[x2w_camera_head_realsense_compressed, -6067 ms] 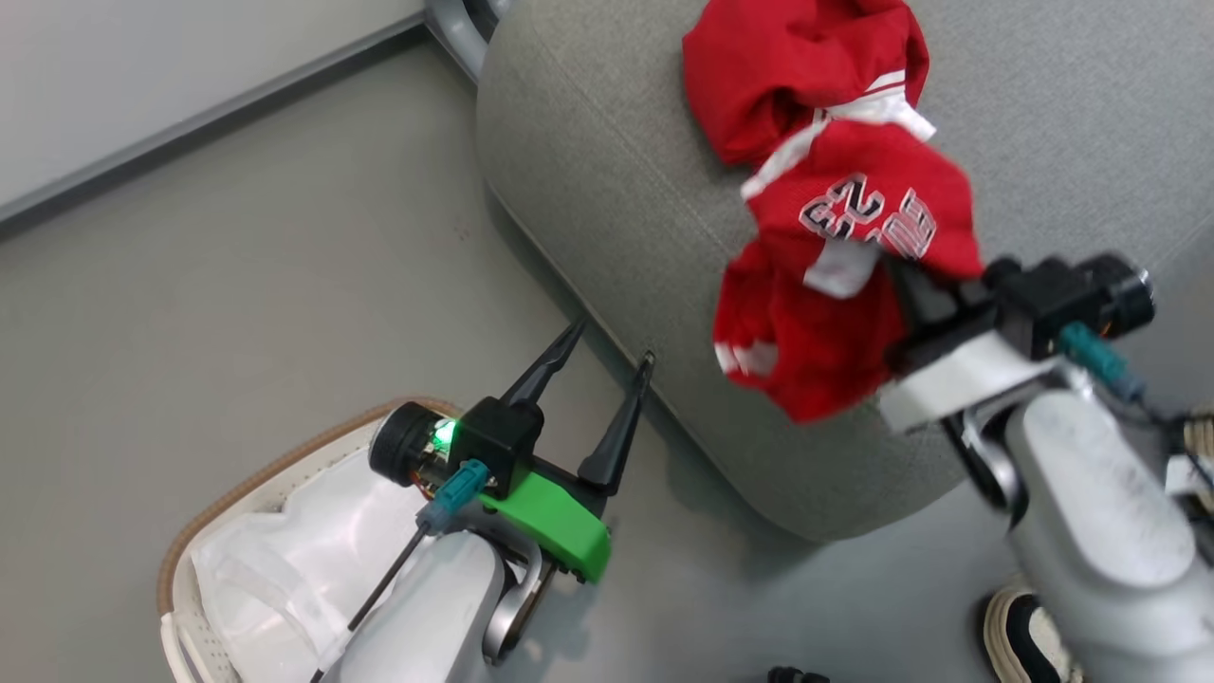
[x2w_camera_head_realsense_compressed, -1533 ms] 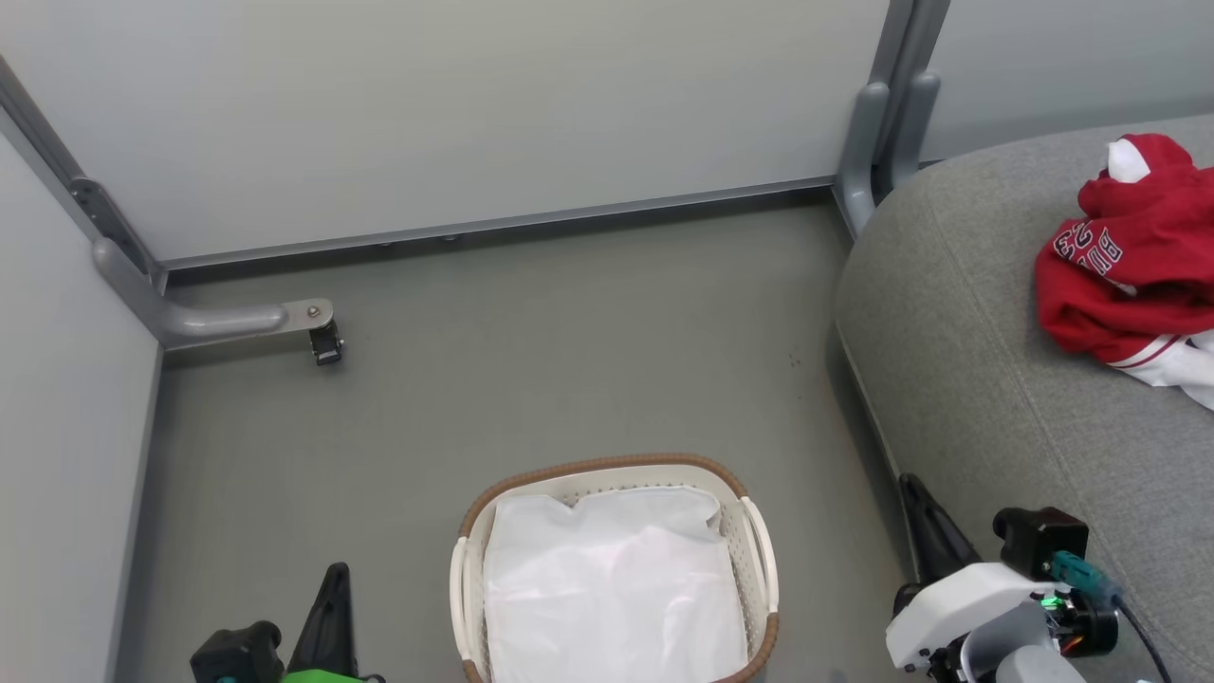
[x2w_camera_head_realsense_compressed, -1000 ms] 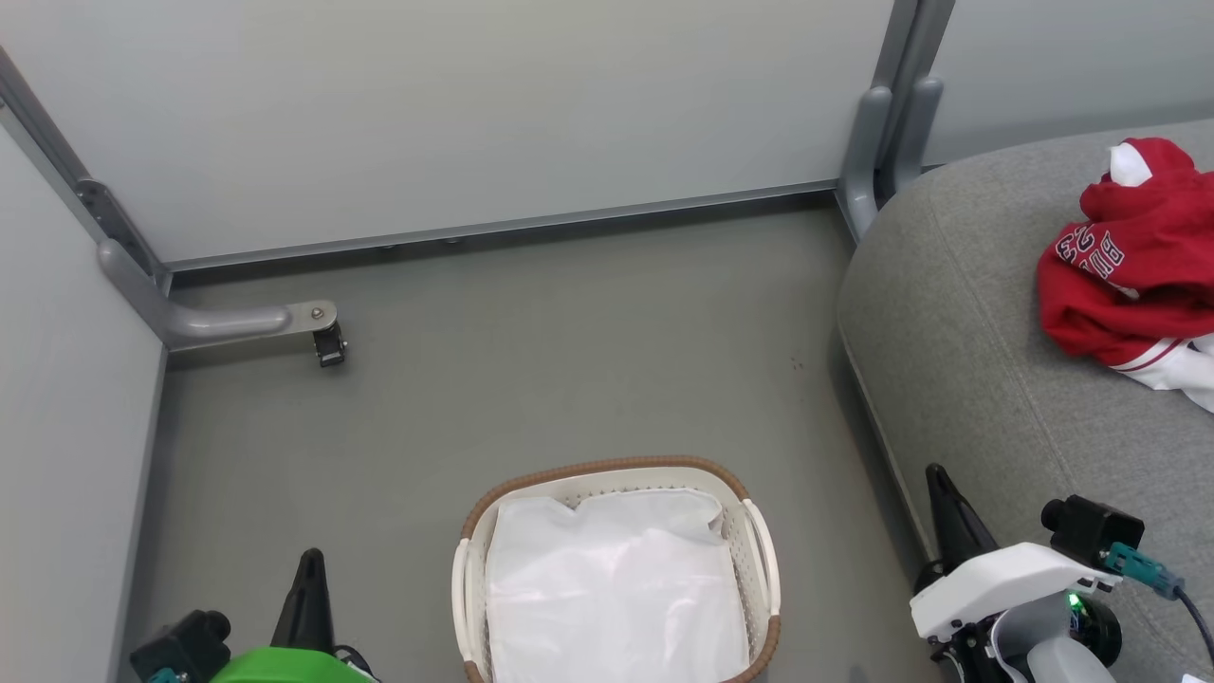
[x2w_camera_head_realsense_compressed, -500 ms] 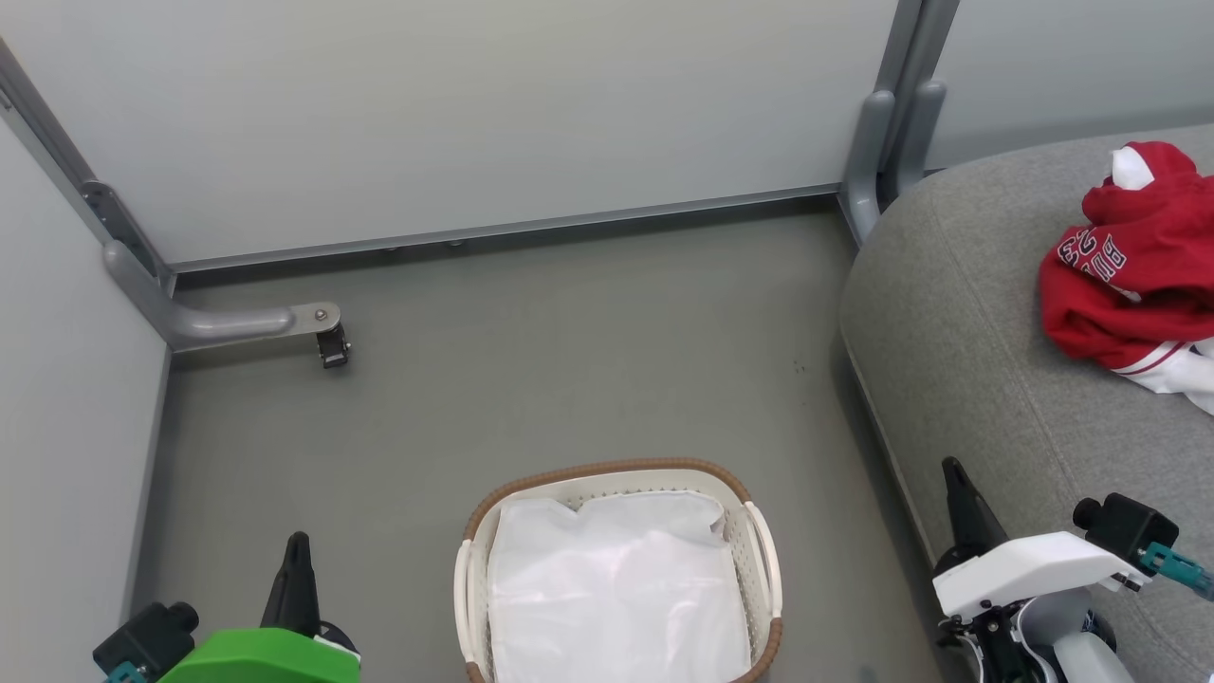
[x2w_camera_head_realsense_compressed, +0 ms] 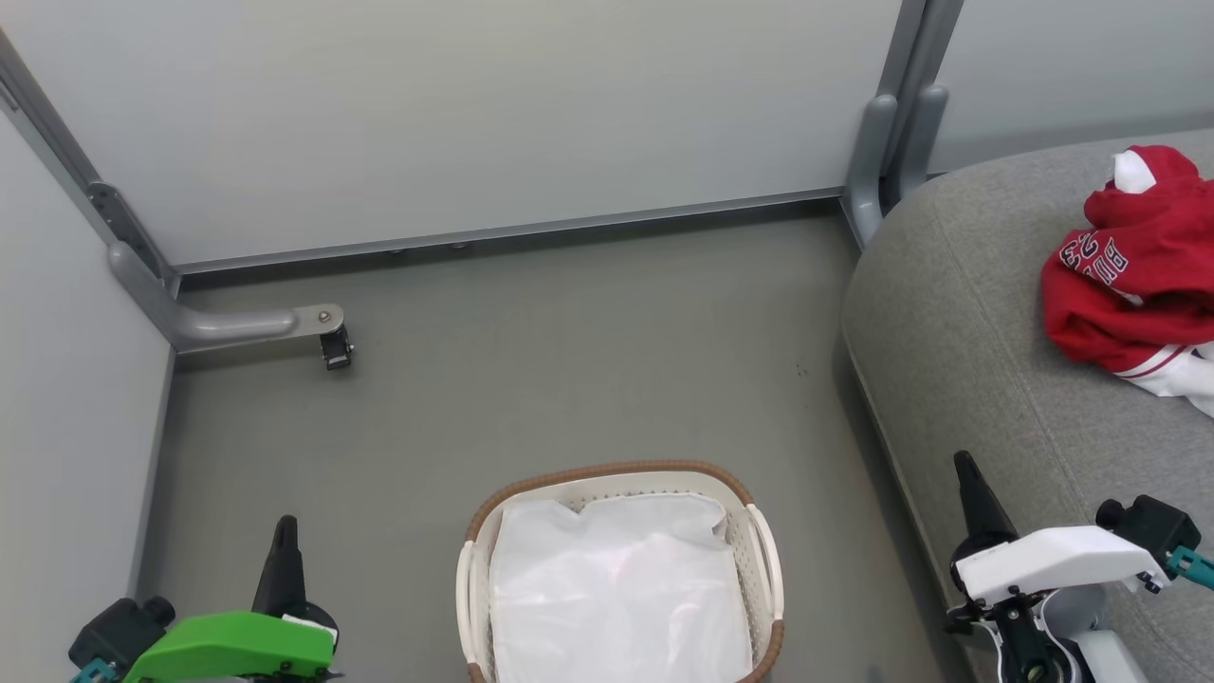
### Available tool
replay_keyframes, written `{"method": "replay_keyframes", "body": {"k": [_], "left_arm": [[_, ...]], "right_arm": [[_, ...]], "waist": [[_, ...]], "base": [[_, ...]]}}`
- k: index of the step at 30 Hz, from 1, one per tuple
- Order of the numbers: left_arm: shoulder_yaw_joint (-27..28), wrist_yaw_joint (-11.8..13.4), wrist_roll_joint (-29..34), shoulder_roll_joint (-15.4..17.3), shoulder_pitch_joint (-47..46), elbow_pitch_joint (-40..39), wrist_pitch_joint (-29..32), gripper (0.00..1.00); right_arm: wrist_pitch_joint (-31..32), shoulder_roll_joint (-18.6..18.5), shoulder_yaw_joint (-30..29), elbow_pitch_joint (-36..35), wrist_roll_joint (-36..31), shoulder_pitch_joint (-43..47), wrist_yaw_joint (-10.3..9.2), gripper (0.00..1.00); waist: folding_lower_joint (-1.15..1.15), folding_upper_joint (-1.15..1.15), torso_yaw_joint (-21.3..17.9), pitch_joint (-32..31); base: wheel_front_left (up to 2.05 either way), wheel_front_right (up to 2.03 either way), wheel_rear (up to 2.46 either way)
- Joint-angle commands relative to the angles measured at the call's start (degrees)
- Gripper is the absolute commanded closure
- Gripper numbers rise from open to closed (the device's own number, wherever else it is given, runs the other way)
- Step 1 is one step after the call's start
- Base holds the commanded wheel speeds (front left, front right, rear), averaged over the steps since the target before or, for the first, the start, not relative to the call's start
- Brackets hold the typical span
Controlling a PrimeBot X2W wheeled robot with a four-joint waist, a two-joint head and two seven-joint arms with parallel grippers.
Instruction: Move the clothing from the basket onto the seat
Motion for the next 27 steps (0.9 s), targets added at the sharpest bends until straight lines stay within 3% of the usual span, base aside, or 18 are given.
{"method": "replay_keyframes", "body": {"k": [1,27], "left_arm": [[0.4,-0.4,-1.8,0.2,-1.8,-0.8,0.4,1.00],[2.4,-0.7,-16.6,0.3,-3.6,-2.2,4.4,1.00]], "right_arm": [[0.5,-0.3,-0.4,-0.9,1.9,-0.3,-0.02,1.00],[4.5,-0.4,-2.7,-2.9,16.5,0.0,-0.03,1.00]], "waist": [[0.00,0.00,0.0,0.0],[0.00,0.00,0.5,-0.5]], "base": [[0.00,0.00,0.00],[0.00,0.00,0.00]]}}
